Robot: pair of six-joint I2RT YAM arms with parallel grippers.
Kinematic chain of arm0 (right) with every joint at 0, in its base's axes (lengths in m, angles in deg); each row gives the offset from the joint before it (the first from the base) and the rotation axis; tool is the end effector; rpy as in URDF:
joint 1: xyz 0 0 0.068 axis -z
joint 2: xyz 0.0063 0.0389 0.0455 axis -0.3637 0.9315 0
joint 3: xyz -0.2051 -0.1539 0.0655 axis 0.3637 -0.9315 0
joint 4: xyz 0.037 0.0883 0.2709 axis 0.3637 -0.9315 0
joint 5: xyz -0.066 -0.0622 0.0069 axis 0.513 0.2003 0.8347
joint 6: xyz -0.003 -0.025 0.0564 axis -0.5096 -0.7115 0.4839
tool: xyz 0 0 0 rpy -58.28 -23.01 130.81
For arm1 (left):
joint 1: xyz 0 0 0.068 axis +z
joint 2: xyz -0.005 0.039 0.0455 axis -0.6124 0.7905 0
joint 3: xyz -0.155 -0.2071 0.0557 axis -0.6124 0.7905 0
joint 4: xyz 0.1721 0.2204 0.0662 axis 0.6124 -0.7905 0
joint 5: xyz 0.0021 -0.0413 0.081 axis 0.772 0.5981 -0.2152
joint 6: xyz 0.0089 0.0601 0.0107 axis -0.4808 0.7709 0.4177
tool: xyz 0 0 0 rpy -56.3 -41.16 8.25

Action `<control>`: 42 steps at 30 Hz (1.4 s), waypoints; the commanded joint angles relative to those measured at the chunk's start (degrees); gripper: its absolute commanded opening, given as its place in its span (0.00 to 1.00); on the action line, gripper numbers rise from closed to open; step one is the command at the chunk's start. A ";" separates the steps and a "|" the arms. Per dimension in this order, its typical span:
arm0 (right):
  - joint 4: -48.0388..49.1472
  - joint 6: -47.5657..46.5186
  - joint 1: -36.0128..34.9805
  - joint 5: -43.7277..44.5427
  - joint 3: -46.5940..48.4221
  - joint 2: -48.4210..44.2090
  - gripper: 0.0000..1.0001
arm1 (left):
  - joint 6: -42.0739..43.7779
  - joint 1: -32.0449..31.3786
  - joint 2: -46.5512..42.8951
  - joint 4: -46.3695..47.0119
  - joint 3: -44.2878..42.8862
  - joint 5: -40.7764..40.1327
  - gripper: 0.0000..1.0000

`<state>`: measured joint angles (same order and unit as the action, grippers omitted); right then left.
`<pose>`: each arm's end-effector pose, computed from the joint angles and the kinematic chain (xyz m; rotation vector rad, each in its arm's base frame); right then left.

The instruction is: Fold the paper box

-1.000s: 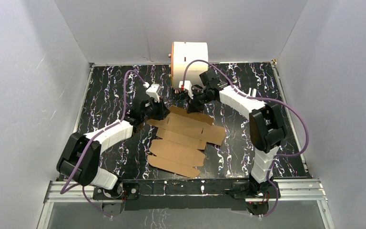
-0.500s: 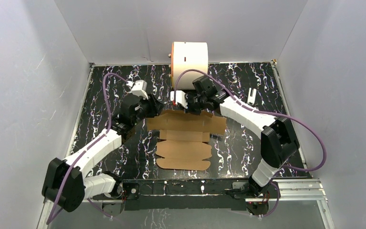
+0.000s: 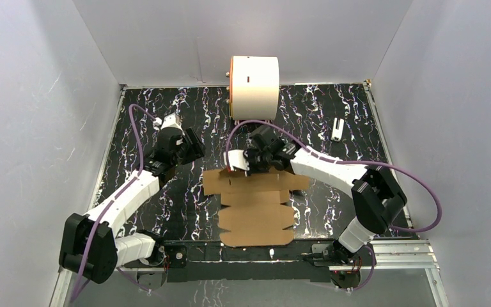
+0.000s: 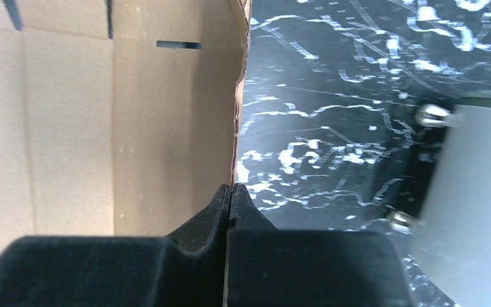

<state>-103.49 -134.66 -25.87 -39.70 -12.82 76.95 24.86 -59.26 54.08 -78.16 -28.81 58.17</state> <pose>0.2524 0.2860 0.2164 -1.8868 1.4385 0.1783 0.2814 -0.1051 0.2398 -0.3190 2.0321 -0.5094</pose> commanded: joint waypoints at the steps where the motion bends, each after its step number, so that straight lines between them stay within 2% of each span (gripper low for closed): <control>1: 1.02 -1.44 -1.69 0.69 -4.59 -2.26 0.01 | -1.99 0.31 1.92 -0.50 0.67 1.91 0.62; 8: 1.02 -1.44 -2.06 0.69 -8.76 -3.22 0.01 | -1.06 0.40 6.69 -1.76 -0.75 6.31 0.66; 12: 1.02 -1.44 -2.11 0.69 -10.44 -4.36 0.01 | -1.76 0.37 7.07 -2.91 -1.08 6.15 0.65; 20: 1.02 -1.44 -1.95 0.69 -8.00 -3.56 0.01 | -1.92 2.39 7.36 -5.89 -6.29 5.01 0.65; 21: 27.92 -3.89 -1.87 12.86 -7.59 -3.42 0.24 | -1.91 2.82 7.53 -6.14 -7.30 5.21 0.65; 22: 33.41 -13.29 -1.77 19.10 -7.16 -3.31 0.00 | -1.87 3.09 7.63 -6.22 -7.96 5.45 0.65; 28: 39.27 -18.13 -0.69 20.93 -5.59 -1.91 0.00 | -0.93 3.41 7.05 -7.07 -10.19 5.15 0.65; 32: 38.03 -18.12 -0.27 19.62 -3.87 -0.48 0.00 | -0.37 3.39 6.30 -6.89 -9.61 3.96 0.65; 42: 36.87 -15.54 -0.26 17.88 -7.02 0.61 0.00 | -0.12 4.01 6.19 -6.52 -9.92 2.36 0.65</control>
<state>-69.39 -150.93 -26.16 -21.18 -19.49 78.43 24.14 -55.90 61.97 -84.15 -37.26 62.07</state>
